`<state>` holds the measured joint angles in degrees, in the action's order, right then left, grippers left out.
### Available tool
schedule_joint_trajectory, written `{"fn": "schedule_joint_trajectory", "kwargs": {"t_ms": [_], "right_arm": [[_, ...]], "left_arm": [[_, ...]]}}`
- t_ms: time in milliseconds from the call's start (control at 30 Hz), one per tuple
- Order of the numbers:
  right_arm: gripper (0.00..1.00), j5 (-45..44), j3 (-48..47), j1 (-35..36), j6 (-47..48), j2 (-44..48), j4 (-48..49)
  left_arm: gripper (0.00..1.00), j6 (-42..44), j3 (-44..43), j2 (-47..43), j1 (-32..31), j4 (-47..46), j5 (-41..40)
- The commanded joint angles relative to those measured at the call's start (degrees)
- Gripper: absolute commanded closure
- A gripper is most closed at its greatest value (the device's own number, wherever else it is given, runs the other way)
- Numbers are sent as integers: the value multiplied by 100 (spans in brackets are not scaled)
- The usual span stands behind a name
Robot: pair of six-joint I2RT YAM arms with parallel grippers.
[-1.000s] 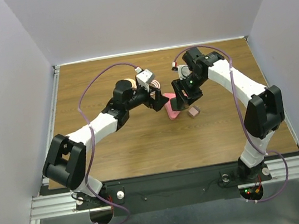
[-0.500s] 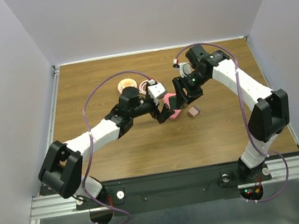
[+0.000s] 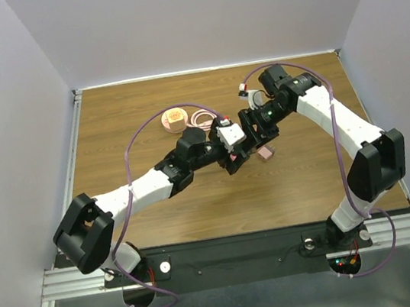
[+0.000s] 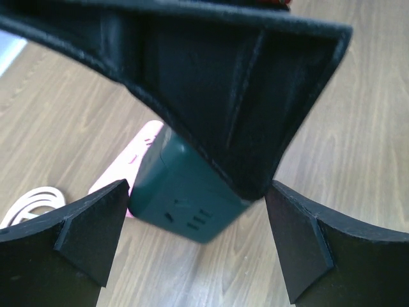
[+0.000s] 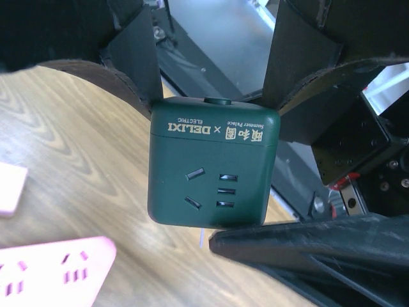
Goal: Insert the plug
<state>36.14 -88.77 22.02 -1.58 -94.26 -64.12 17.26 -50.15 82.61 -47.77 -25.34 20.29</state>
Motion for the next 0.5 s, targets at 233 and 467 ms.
{"fn": "schedule_joint_trajectory", "kwargs": {"t_ms": [233, 467], "right_arm": [[100, 640, 18, -40, 0, 399, 110], [98, 614, -79, -40, 0, 329, 110]], "left_arm": [[8, 50, 50, -44, -207, -525, -246], [53, -240, 76, 168, -303, -498, 19]]}}
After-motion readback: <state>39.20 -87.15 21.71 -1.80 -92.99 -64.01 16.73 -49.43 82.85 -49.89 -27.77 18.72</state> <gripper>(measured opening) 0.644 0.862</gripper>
